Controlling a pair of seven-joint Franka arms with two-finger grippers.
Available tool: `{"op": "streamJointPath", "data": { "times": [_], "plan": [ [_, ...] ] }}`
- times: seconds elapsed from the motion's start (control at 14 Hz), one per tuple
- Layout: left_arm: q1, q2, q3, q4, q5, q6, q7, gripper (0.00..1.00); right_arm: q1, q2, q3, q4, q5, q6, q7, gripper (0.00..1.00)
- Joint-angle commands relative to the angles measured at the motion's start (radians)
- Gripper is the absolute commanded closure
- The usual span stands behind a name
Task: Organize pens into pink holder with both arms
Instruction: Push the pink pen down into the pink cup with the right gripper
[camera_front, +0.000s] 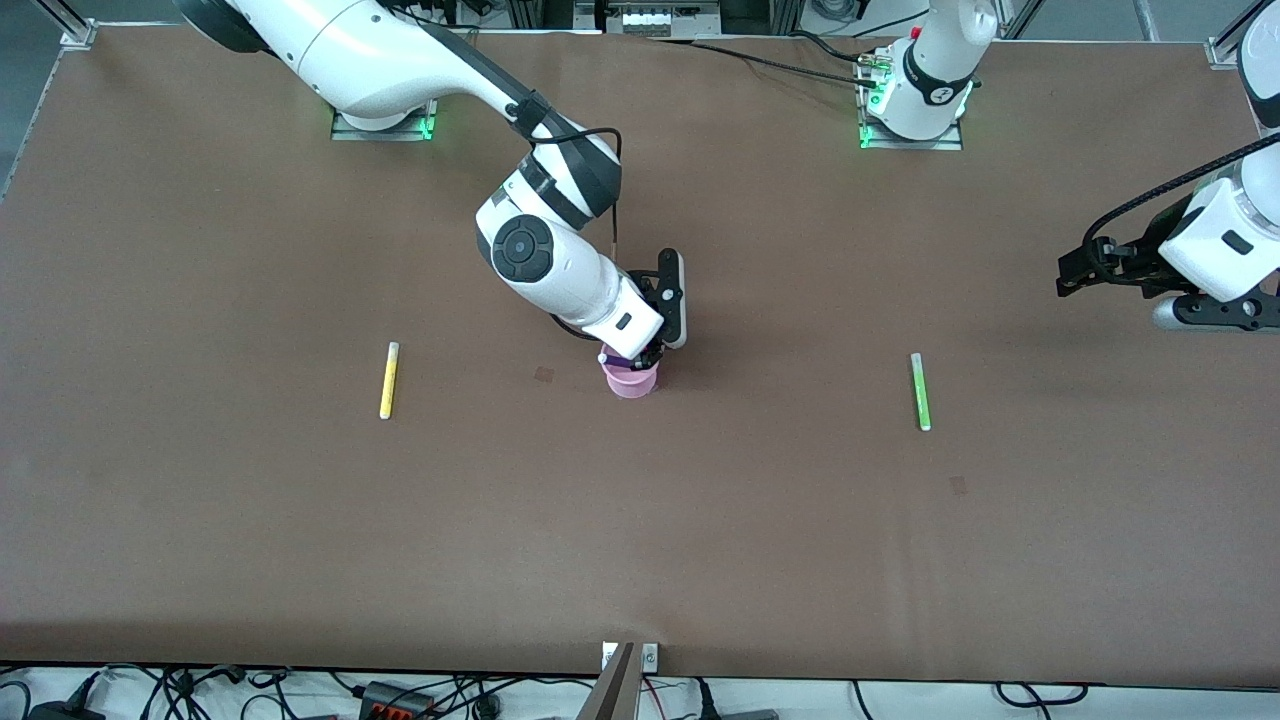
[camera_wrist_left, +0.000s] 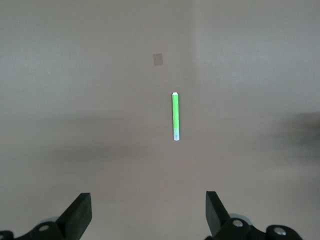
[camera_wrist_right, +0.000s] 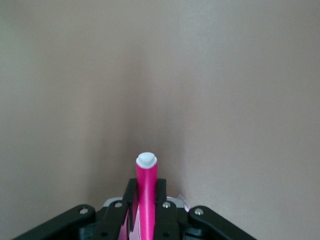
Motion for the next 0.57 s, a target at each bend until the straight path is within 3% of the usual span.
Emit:
{"op": "streamJointPath", "data": {
  "times": [0.0,0.5],
  "plan": [
    [-0.010,-0.015,0.007,0.000,0.014,-0.017,0.018,0.00,-0.004,0.005,0.005,-0.006,0.001,0.013,-0.017,0.99],
    [-0.015,-0.015,0.007,0.001,0.014,-0.017,0.015,0.00,-0.007,0.034,0.003,-0.009,0.001,0.072,-0.018,0.99]
  ]
}}
